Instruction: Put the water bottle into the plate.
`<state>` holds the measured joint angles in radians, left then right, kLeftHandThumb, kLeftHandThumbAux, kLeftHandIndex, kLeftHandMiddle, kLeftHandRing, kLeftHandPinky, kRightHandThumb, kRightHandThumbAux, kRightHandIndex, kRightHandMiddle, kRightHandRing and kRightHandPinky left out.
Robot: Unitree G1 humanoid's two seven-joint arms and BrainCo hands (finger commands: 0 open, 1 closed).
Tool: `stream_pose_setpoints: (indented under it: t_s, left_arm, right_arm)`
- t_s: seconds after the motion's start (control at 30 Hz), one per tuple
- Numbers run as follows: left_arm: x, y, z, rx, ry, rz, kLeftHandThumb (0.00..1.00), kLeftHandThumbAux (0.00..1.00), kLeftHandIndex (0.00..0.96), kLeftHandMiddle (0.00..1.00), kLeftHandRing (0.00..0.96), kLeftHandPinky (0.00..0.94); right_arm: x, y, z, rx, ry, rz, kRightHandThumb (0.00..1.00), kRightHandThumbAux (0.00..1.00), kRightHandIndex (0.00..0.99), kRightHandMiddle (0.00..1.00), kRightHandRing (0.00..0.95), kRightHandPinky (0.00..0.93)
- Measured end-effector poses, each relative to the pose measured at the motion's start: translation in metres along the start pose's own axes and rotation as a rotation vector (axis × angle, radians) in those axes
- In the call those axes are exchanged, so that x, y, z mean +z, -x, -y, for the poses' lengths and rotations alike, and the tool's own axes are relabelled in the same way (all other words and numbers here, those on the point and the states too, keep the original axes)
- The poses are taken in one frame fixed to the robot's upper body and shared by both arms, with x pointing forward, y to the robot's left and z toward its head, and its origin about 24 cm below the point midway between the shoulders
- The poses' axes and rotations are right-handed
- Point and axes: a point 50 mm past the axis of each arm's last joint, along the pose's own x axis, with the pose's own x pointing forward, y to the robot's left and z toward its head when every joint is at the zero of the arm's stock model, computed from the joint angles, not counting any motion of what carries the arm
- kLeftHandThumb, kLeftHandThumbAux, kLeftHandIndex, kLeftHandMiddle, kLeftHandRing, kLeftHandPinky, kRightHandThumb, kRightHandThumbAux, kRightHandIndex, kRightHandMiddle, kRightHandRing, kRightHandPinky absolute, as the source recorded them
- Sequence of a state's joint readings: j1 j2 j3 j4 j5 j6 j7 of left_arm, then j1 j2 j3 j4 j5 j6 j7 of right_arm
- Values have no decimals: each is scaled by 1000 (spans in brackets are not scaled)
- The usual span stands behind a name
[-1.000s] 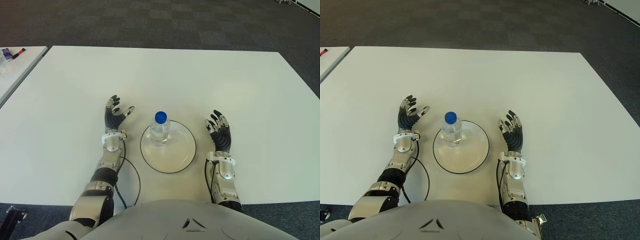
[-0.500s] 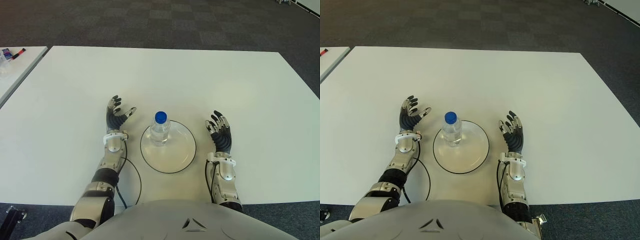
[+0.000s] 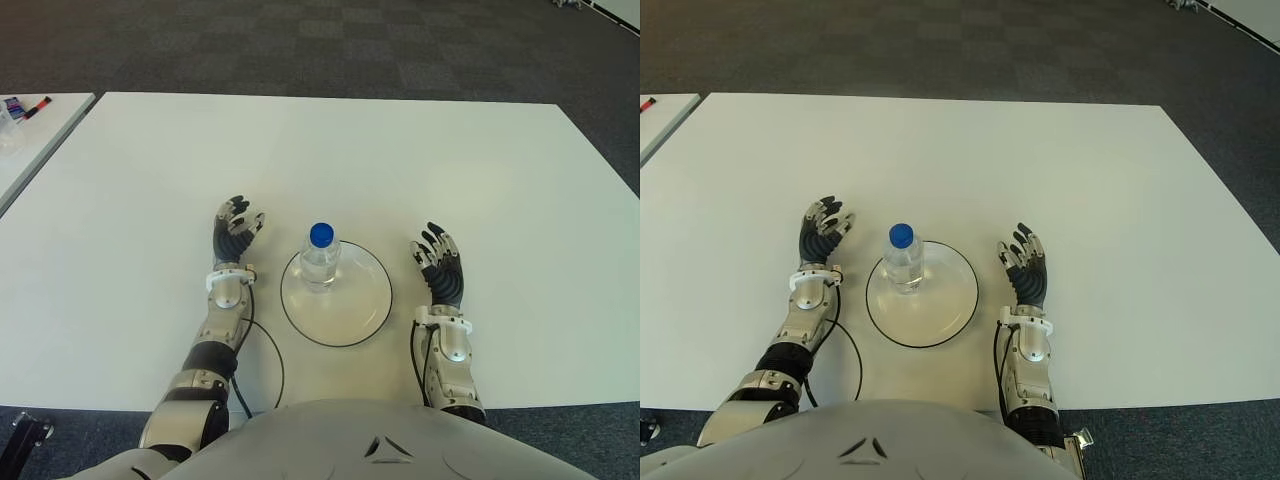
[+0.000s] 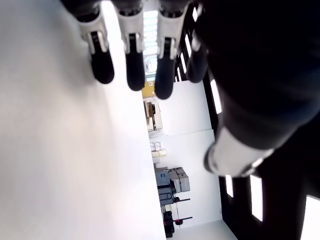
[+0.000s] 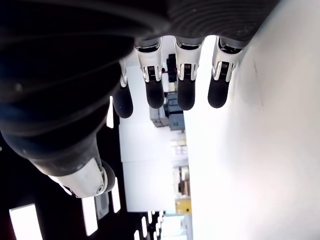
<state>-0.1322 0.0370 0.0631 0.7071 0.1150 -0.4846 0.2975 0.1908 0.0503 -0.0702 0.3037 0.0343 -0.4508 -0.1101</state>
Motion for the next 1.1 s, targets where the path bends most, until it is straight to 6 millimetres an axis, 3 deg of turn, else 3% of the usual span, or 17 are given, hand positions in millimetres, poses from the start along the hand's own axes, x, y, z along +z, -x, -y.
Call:
stream_pose_setpoints:
  t_s: [0.37,0.67,0.73,0.83,1.1]
  left_arm:
    - [1,3,3,-5,40,23,529,729,298,330,343,377]
    - [2,7,6,-3,66,44,551,709,315,343,358,390]
    - [2,8,6,-2,69,49,641,709,374,351,368,403]
    - [2,10,7,-1,72,53,684,709,402,358,378,418]
    - [2,12,7,13,78,57,706,709,416,375,402,440]
  right_arm:
    - [0,0,-1,3,2,1,531,710,178,142,129,178]
    - [0,0,-1,4,4,-7,532,721,176,143,134,188]
    - [0,0,0,3,3,-9,533,728,174,143,137,191]
    - [0,0,0,1,0,-10,534,735,173,144,140,193]
    - [0,0,0,2,-3,-10,525,741,172,143,137,185]
